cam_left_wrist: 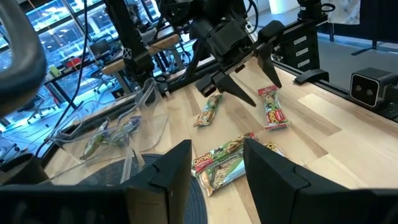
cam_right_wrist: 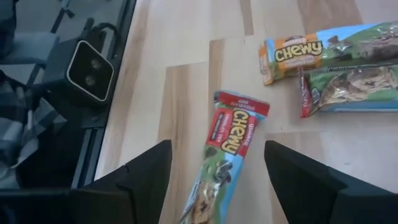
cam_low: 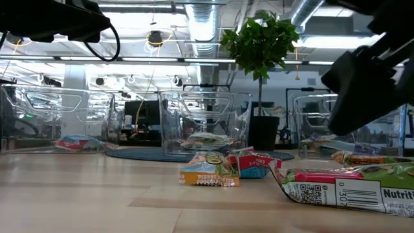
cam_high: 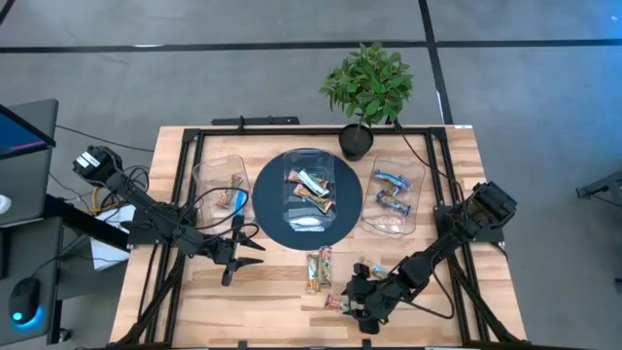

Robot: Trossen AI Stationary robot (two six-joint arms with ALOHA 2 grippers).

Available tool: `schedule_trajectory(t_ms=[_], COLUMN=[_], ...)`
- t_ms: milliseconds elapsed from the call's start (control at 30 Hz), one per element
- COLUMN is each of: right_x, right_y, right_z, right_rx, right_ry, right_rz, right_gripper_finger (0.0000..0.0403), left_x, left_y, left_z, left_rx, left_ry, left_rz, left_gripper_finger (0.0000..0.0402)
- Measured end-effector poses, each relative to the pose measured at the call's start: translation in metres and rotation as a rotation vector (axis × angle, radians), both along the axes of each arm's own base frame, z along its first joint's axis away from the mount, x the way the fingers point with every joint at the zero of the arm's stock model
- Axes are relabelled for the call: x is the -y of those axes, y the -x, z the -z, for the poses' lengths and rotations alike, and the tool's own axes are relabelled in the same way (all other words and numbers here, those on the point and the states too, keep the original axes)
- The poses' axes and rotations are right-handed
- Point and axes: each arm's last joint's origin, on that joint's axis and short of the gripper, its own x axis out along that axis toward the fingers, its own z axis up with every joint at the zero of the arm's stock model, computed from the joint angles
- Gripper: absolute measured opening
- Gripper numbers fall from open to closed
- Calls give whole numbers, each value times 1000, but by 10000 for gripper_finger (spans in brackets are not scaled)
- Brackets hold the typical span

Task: Pick and place Granola Bars by type
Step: Put the yellow granola bar into the middle transparent bin

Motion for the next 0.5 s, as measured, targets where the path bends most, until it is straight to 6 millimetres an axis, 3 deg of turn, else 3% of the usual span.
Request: schedule_trajectory(t_ms=[267,500], right_x=[0,18], right_y=[2,11], right_z=[1,5], right_rx=[22,-188], right_ry=[56,120], right_rz=[31,167], right_gripper_finger=[249,249], left_x=[0,0], left_y=[0,0], left_z=[0,0], left_rx=[0,0], left_ry=[0,0], left_rz=[0,0], left_gripper_finger=[142,142])
